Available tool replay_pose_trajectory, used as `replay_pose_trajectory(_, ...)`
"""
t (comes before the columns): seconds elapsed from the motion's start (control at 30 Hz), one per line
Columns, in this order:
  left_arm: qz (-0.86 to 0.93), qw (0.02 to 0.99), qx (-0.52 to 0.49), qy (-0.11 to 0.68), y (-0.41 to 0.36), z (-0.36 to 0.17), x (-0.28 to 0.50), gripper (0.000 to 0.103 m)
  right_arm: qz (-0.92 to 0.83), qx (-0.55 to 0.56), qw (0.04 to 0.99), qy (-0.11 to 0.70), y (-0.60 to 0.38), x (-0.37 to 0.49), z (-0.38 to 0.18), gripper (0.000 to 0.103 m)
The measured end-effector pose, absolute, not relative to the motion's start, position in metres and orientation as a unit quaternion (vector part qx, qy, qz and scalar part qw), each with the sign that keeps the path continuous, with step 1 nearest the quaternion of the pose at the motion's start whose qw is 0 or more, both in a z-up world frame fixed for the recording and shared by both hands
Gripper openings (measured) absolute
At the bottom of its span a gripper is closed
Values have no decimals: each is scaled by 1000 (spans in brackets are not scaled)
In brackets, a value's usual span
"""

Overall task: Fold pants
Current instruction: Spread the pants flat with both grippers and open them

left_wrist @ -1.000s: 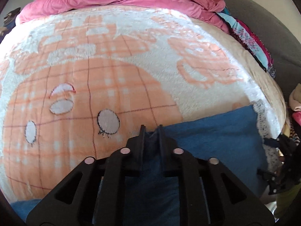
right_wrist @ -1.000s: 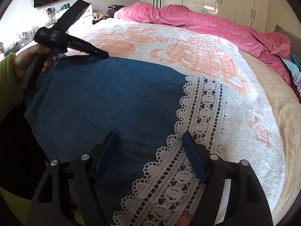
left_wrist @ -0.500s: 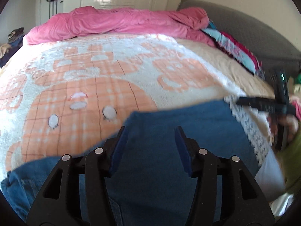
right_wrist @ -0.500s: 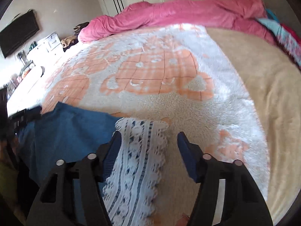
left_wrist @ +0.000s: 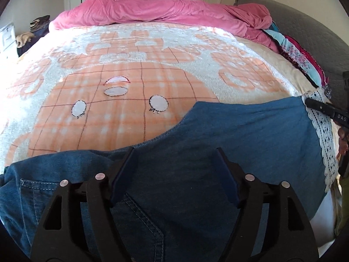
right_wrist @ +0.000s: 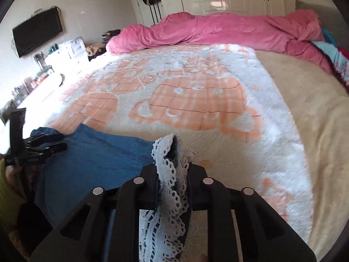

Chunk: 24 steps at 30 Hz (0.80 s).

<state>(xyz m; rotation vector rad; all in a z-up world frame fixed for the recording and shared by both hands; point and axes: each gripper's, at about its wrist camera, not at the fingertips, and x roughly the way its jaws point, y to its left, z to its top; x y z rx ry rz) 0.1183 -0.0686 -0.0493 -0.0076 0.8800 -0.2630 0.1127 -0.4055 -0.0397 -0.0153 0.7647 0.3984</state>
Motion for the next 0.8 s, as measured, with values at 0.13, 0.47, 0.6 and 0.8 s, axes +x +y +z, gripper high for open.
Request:
replay_pose_trajectory(0.13,-126,894,-13,429,-63,-51,119,65,172,-67,892,413,-391,127,-76,21)
replay_pose_trajectory(0.47,-83,905,-92,407,-4,-13,84,80,105,-44,937,330,-414,72,-27,55)
replay_pose_trajectory(0.6,-75,898,-78,427,-9,-23,83,80,179,-44,926,328,-370,47,-29,61)
replay_pose_trajectory(0.8,-45,870,-97,482,9,-43,86,83,160,-149,890,400,-318,51,-80,70)
